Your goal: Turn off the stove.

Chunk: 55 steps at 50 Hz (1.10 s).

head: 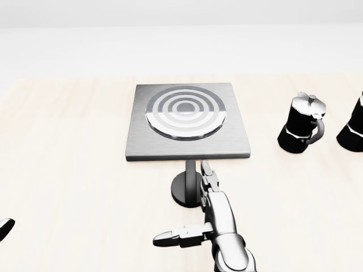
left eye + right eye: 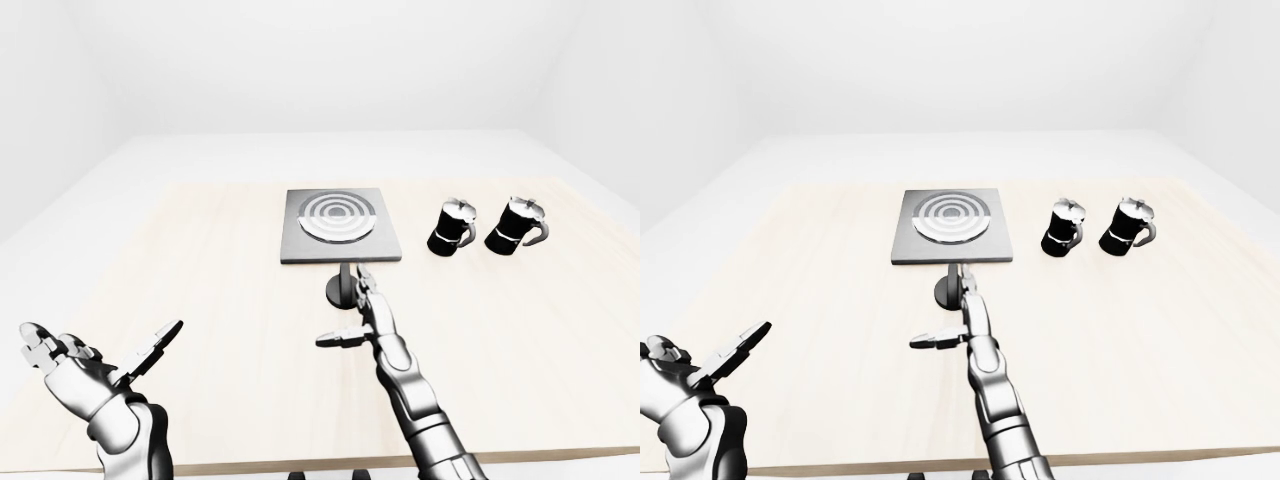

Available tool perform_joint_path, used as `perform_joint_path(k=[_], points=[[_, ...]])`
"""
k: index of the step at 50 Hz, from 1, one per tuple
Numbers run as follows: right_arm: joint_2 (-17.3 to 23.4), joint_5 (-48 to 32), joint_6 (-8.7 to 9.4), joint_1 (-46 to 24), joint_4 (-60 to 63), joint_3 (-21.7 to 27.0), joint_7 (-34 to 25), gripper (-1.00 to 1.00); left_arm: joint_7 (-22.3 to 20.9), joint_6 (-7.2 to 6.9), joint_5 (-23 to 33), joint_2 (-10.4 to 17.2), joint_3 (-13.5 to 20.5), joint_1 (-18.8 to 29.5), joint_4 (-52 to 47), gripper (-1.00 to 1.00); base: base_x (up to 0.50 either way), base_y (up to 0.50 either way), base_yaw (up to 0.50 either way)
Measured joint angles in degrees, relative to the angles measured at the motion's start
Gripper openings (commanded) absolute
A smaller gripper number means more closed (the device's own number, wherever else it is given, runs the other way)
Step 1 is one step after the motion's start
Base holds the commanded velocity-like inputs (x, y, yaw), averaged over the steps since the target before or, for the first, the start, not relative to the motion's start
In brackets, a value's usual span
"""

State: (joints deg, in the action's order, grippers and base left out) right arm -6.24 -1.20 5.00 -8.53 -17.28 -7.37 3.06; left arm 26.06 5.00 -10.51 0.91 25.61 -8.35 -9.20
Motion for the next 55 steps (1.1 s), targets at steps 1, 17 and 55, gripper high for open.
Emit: perform_joint_path(k=[1,17,55], points=[[-0.1,-0.1,0.00,0.0,-0.1,-0.1,0.0,1.00,0.0,0.00,0.0,0.0,0.0,0.0,0.0,1.00,0.00,0.00,0.00],[-1.0,-2.0,0.00,0.7,-0.9,-1.7,0.2,1.00,0.0,0.00,-0.2,0.0,0.1,0.0,-0.2,1.00,0.00,0.00,0.00],[-4.8,-7.6,0.00,-1.3,-3.7,-5.2,-2.0,1.00,0.2,0.00,-0.7,0.2,0.2,0.3,-0.1,1.00,0.00,0.00,0.00]])
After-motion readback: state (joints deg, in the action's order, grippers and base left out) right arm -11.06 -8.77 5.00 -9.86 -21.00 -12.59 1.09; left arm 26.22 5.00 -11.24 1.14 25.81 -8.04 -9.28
